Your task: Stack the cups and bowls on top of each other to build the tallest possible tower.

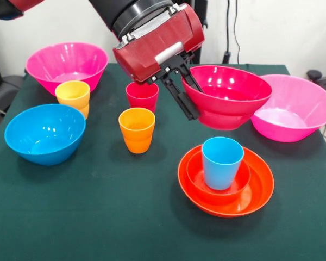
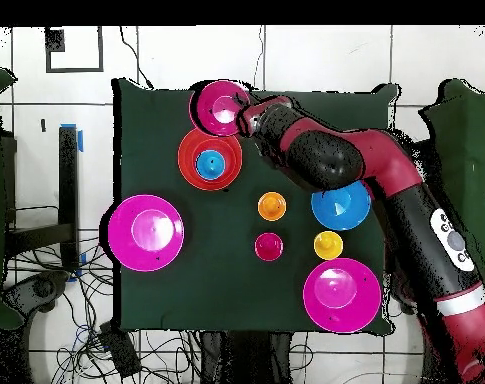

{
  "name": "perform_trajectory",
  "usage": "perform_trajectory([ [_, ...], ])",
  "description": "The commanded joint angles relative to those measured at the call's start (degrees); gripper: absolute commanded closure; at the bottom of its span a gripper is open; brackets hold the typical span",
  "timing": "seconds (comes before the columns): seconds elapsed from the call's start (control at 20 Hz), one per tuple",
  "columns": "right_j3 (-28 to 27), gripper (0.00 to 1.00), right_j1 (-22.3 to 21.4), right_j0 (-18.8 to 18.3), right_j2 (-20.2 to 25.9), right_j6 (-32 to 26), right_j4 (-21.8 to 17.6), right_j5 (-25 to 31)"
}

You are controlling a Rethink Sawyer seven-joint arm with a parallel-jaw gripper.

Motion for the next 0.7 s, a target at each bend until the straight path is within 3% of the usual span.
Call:
perform_trajectory([
  [0.05,-4.3,1.00,3.4,3.2,-4.9,-20.3,-3.8,7.1],
  [0.7,-4.9,1.00,6.5,2.6,-5.7,-23.4,-5.1,7.3],
])
